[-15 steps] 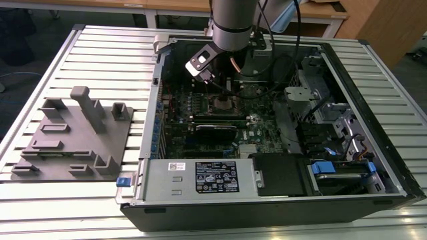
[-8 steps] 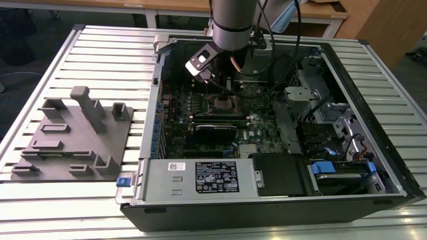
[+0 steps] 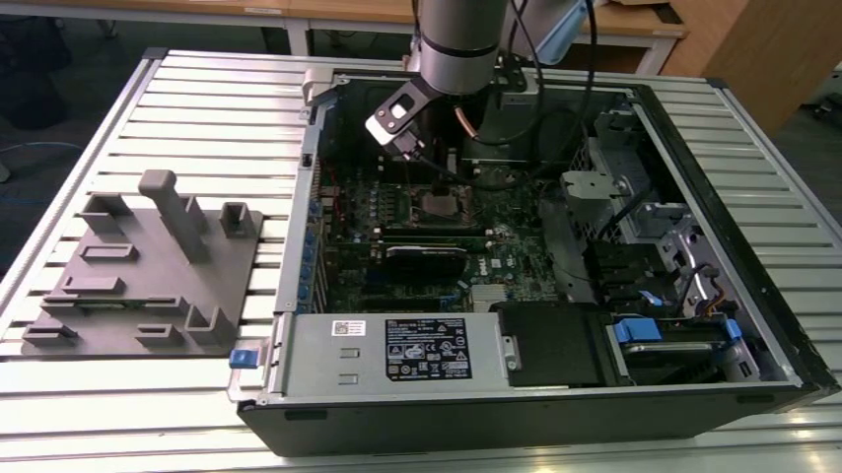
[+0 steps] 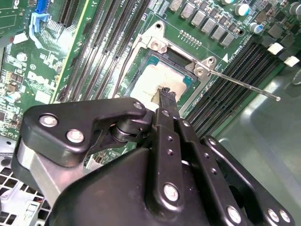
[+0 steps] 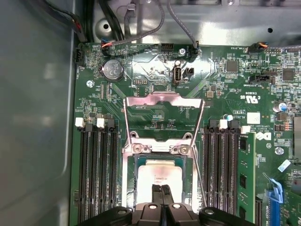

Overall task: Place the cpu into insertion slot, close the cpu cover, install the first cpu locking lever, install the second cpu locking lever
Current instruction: 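Close the cpu cover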

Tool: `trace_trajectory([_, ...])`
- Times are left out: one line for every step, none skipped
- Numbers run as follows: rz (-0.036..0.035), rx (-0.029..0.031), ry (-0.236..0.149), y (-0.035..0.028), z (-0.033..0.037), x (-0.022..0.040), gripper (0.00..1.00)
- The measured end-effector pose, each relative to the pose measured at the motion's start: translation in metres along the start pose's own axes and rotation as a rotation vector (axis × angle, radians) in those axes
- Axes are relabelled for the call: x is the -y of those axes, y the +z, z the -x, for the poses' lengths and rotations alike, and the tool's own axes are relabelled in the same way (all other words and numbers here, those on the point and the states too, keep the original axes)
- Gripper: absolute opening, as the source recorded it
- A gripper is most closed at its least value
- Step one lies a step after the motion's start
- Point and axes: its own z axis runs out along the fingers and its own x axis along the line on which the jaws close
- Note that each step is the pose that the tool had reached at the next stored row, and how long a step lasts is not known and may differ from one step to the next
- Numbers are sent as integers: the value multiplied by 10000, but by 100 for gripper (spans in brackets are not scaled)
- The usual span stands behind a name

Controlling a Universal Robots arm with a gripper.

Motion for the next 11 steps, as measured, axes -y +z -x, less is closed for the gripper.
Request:
trace_trajectory([-1,0,0,-14,0,0,11])
trace_trajectory([-1,1,0,-30,-1,-1,11])
trace_trajectory([0,0,0,-45,-1,-1,11])
trace_trajectory([-1,0,0,-60,-1,-2,11])
trace_trajectory([0,0,0,-74,-2,-2,11])
trace_trajectory([-1,1,1,-89,-2,-2,11])
trace_trajectory([-1,2,0,-104,-2,-3,11])
trace_trajectory([-1,1,1,-117,-3,-3,11])
trace_trajectory([0,-1,0,-129,-3,-4,11])
trace_trajectory([0,0,0,-140,-3,-4,11])
trace_trajectory([-1,0,0,-149,-3,-4,11])
